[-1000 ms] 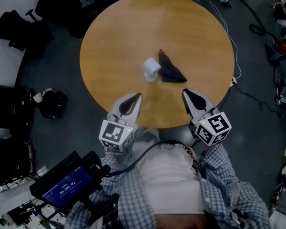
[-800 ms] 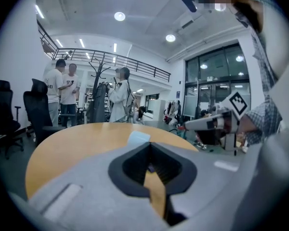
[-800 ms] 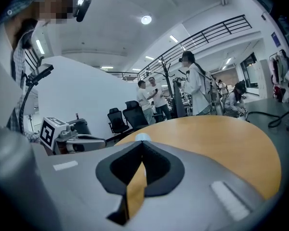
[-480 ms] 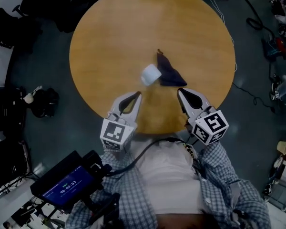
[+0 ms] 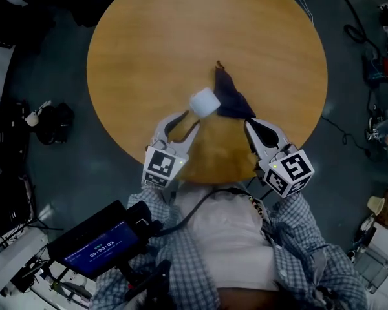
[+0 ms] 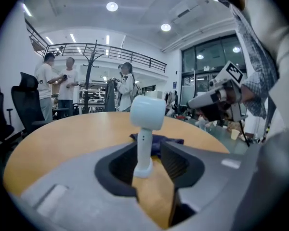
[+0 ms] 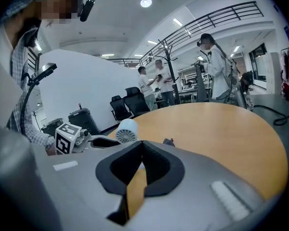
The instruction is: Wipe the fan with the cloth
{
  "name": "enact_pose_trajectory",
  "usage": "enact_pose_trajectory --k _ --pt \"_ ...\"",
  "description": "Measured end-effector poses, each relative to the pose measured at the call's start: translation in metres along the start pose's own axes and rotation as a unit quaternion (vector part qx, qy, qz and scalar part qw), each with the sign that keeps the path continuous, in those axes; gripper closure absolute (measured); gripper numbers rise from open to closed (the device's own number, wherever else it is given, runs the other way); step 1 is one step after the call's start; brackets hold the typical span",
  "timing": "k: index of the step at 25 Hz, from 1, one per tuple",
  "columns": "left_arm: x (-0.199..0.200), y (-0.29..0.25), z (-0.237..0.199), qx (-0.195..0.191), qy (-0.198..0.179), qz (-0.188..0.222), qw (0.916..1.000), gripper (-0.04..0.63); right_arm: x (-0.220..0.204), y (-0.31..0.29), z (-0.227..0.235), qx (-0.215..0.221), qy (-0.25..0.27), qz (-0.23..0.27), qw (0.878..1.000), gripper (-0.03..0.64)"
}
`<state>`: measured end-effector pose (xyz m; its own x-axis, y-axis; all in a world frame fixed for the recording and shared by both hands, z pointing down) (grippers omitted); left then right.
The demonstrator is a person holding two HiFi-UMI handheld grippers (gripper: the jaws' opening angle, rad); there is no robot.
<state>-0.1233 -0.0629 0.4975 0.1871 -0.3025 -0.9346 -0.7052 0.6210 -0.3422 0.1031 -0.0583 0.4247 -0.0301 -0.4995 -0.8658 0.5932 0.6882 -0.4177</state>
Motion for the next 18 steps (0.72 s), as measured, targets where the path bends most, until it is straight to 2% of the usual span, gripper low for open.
enact_pose_trajectory --k 5,13,15,18 --pt "-0.021 -0.045 -0.013 -0.014 0.004 -0.018 0.9997 0.431 -0.016 -0.017 0.026 -0.008 -0.012 -0.017 1.0 0.614" --pt "-0.003 -0.056 -0.016 -0.012 0.009 0.009 0.9998 0.438 -0.02 -0.011 0.027 -0.02 -0.015 -0.028 0.999 0.614" --pt "-0.001 -0.057 -0.016 -0.012 0.001 0.012 0.9999 0.448 -0.021 -0.013 0.03 -0.026 0.003 -0.034 0.999 0.614" --pt "-0.001 -0.057 -0.014 -0.018 -0.007 0.009 0.9998 0.446 -0.021 -0.023 0.035 -0.025 0.068 -0.052 0.996 0.614"
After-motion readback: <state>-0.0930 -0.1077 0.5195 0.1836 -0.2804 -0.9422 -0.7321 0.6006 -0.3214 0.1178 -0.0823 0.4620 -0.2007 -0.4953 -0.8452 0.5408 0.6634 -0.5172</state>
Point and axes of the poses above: the fingertips, and each gripper's own axes: y backward along the fingers, z to its right, x out of its top, the point moved 8 cm from there along y, backward along the fingers, and after that the axes turned 3 degrees about -x, right-handed, at the moved point
